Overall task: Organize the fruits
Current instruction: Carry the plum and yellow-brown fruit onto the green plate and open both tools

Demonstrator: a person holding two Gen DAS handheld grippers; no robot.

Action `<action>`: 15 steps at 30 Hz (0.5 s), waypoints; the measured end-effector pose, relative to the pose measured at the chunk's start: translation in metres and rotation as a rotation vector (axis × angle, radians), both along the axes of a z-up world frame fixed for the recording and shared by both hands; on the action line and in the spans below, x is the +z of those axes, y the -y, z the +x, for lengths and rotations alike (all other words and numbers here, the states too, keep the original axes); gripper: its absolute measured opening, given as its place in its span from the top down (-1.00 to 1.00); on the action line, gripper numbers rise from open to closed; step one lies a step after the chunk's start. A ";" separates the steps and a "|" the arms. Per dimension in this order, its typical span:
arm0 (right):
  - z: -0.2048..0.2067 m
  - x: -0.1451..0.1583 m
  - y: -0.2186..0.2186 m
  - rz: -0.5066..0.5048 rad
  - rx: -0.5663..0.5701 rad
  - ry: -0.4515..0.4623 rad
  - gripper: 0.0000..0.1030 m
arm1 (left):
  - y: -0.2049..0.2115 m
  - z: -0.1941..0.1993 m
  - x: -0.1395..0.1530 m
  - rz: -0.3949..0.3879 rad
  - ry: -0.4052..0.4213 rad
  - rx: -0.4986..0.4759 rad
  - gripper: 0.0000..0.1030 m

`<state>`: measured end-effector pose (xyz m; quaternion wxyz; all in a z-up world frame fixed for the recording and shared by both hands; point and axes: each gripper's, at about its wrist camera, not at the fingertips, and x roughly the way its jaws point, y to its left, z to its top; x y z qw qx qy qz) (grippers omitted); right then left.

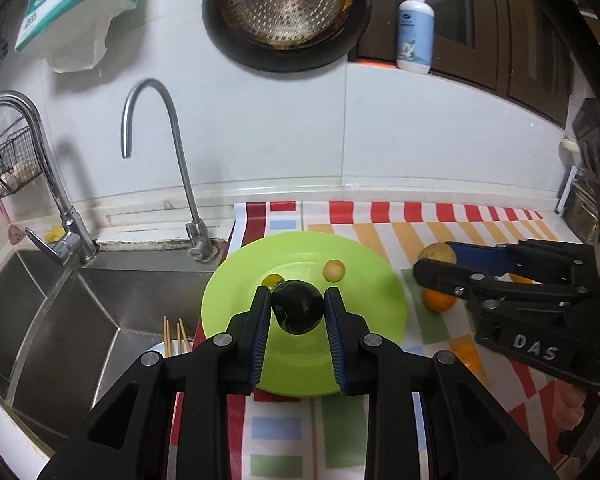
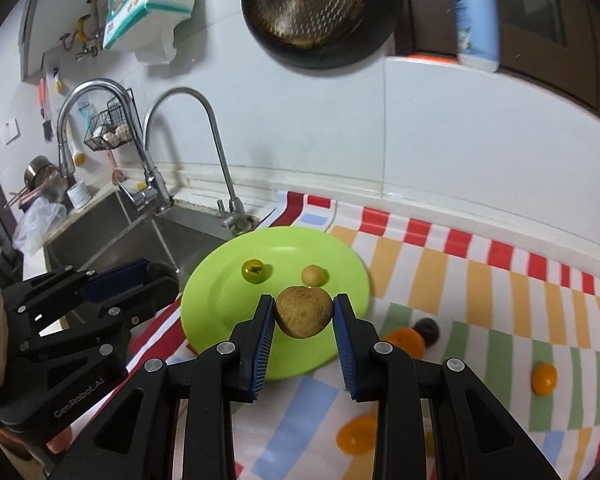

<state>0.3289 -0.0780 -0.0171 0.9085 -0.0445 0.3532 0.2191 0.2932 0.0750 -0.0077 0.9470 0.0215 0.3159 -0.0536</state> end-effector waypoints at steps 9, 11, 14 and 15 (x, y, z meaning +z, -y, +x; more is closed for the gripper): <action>0.049 -0.044 -0.023 -0.034 0.012 -0.124 0.40 | -0.017 0.042 -0.034 -0.019 -0.098 0.007 0.47; 0.057 -0.050 -0.025 -0.037 0.003 -0.141 0.40 | -0.019 0.050 -0.040 -0.024 -0.115 0.013 0.47; 0.070 -0.060 -0.028 -0.034 -0.005 -0.176 0.40 | -0.021 0.060 -0.050 -0.026 -0.146 0.010 0.47; 0.073 -0.063 -0.028 -0.032 -0.009 -0.187 0.40 | -0.021 0.063 -0.052 -0.023 -0.152 0.008 0.47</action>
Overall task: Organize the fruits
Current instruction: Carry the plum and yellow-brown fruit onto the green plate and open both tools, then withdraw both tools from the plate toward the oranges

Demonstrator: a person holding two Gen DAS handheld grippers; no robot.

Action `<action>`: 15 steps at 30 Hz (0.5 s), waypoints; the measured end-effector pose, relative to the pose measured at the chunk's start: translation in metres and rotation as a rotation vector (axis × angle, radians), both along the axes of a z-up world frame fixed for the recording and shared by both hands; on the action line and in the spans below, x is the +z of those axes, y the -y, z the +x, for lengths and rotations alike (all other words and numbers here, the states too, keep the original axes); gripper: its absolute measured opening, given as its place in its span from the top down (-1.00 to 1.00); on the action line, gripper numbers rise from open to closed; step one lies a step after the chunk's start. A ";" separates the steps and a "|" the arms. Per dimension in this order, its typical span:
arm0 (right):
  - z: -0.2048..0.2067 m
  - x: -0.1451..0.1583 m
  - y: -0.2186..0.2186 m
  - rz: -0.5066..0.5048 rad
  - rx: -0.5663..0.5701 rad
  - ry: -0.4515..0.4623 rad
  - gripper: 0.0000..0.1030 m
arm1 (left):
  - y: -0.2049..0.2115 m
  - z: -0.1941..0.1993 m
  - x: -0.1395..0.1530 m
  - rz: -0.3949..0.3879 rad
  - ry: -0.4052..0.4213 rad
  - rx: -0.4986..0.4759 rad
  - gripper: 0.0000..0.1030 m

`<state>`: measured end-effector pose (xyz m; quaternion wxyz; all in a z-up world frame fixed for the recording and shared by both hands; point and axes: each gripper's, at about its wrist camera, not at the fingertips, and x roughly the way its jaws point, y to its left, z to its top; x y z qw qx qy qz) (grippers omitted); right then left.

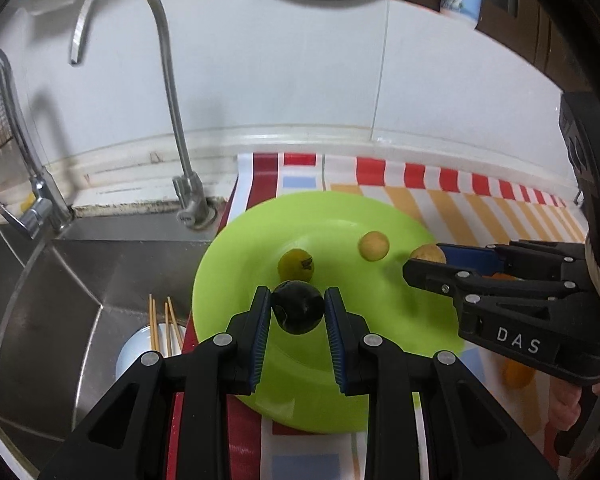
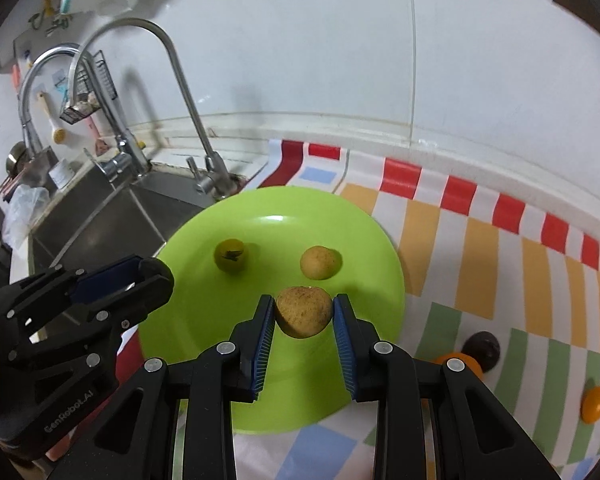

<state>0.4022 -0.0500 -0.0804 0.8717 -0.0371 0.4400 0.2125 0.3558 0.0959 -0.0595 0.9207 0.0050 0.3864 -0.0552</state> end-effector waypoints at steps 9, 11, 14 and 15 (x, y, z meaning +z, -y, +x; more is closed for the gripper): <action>0.014 -0.007 -0.003 0.007 -0.008 -0.007 0.39 | 0.004 0.008 -0.007 0.040 0.004 -0.014 0.29; 0.013 -0.005 0.000 0.009 -0.017 0.001 0.38 | 0.003 0.007 -0.005 0.038 0.014 -0.006 0.21; 0.012 -0.001 0.005 0.013 -0.038 0.008 0.38 | 0.001 0.003 0.000 0.030 0.017 0.013 0.20; 0.011 0.001 0.007 0.015 -0.040 0.011 0.38 | 0.001 0.001 0.003 0.025 0.021 0.015 0.20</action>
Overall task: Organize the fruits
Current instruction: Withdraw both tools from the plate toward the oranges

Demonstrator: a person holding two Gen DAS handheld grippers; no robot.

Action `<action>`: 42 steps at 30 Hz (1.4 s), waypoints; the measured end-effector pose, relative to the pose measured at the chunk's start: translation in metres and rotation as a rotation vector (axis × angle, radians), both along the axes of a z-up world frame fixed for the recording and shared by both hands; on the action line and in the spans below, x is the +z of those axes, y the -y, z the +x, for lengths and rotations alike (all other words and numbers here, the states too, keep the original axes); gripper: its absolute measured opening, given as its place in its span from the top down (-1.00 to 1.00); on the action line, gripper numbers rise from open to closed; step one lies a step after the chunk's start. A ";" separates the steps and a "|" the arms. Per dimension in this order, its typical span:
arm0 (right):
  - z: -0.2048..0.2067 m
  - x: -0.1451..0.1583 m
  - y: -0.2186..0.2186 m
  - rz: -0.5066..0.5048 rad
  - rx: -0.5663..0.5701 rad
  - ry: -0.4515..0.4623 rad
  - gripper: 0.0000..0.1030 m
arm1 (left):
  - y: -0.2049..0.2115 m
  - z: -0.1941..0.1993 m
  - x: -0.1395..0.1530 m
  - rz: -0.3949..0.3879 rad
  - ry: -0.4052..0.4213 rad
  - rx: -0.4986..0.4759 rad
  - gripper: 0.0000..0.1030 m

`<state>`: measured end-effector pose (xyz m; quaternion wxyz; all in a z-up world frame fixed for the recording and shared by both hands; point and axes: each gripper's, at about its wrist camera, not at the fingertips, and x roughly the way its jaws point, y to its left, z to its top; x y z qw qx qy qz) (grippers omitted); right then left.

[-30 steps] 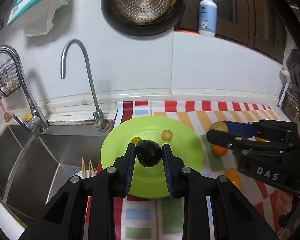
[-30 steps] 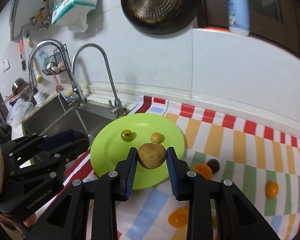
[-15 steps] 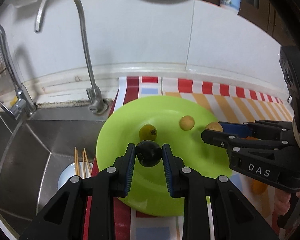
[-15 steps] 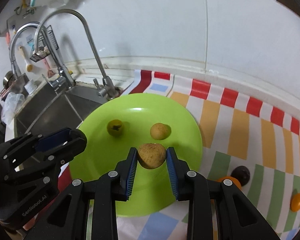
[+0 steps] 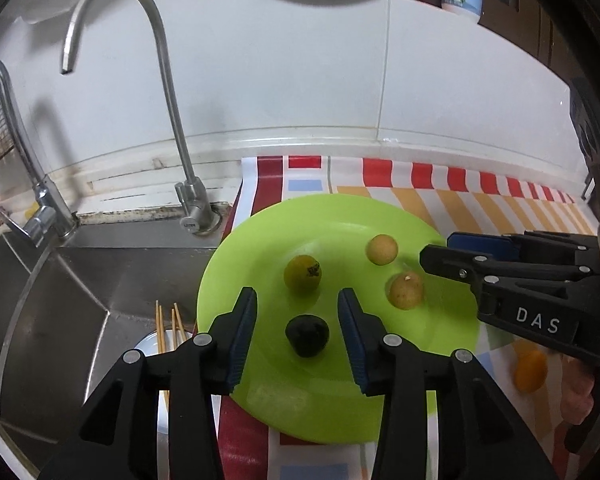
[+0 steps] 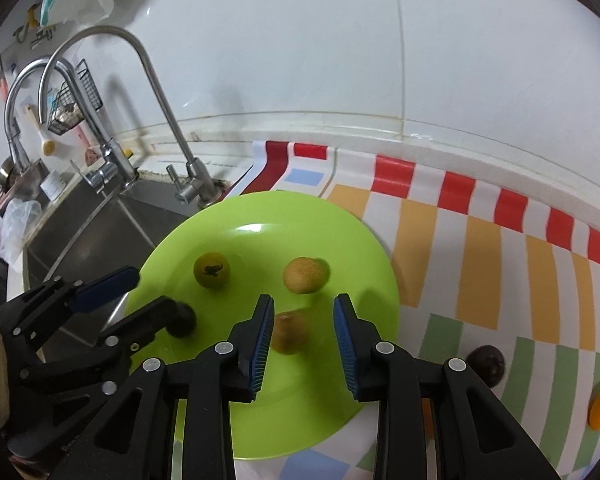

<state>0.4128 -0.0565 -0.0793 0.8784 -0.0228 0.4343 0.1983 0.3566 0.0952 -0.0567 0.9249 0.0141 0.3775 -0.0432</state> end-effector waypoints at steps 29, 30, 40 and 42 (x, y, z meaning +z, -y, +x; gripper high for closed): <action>-0.140 0.093 0.078 0.008 -0.144 0.292 -0.04 | 0.054 -0.114 0.077 -0.047 0.193 -0.092 -0.18; -0.145 0.095 0.081 0.002 -0.152 0.300 -0.09 | 0.057 -0.117 0.079 -0.040 0.200 -0.097 -0.21; -0.184 0.093 0.117 -0.044 -0.226 0.331 -0.10 | 0.088 -0.141 0.077 -0.031 0.211 -0.143 -0.25; -0.189 0.092 0.122 -0.047 -0.237 0.329 -0.10 | 0.094 -0.144 0.076 -0.032 0.216 -0.149 -0.28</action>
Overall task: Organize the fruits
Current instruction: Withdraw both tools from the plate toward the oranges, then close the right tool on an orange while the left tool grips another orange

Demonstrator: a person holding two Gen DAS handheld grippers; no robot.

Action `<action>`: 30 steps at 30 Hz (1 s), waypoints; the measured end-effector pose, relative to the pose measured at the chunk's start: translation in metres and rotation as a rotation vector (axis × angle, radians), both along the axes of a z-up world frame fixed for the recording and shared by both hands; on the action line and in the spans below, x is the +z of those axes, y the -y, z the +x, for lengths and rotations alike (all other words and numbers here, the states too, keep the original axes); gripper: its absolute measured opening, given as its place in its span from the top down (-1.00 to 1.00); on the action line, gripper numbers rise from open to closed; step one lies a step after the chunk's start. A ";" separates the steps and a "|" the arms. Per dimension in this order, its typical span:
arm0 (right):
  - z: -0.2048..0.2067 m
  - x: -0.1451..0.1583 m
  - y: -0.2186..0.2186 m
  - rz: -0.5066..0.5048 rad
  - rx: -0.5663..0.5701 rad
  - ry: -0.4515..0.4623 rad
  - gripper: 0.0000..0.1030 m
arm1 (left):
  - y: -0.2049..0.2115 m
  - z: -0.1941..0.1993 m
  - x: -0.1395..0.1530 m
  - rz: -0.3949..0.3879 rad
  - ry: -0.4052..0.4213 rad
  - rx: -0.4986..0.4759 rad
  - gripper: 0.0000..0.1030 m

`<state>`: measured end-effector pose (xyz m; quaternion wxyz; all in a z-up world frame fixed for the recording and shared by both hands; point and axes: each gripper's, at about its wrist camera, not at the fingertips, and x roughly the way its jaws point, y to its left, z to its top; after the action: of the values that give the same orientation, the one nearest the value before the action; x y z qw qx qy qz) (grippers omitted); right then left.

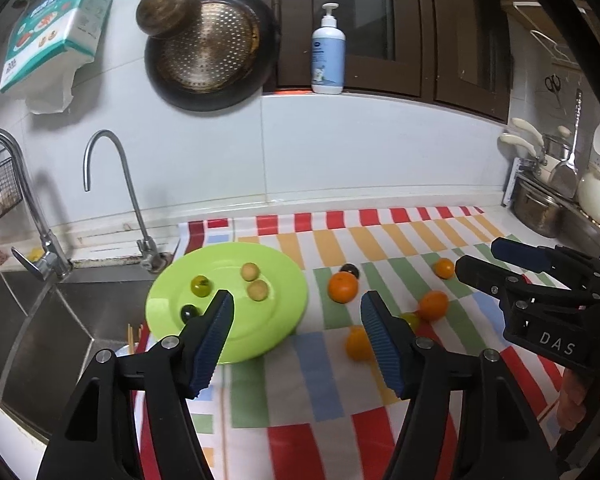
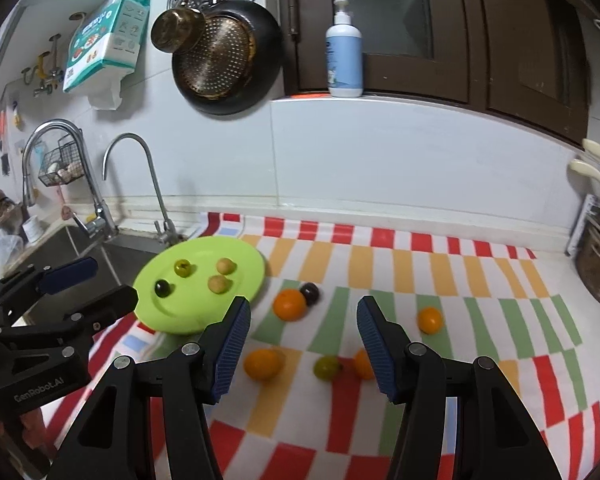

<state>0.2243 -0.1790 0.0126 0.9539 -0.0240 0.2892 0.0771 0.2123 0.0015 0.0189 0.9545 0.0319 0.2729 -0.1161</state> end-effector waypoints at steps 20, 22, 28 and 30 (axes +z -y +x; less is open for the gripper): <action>0.001 -0.040 0.043 -0.071 -0.003 -0.105 -0.10 | 0.049 0.004 -0.041 0.060 -0.054 -0.031 -0.33; 0.004 -0.046 0.045 -0.077 0.006 -0.118 -0.10 | 0.052 0.008 -0.046 0.066 -0.070 -0.038 -0.32; 0.020 -0.065 0.051 -0.098 0.041 -0.167 -0.10 | 0.061 0.021 -0.062 0.088 -0.108 -0.061 -0.32; 0.025 -0.069 0.052 -0.098 0.047 -0.179 -0.10 | 0.063 0.026 -0.067 0.085 -0.125 -0.074 -0.31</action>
<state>0.2495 -0.2314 -0.0566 0.9198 -0.0705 0.3761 0.0871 0.2384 -0.0611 -0.0482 0.9285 0.0750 0.3350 -0.1415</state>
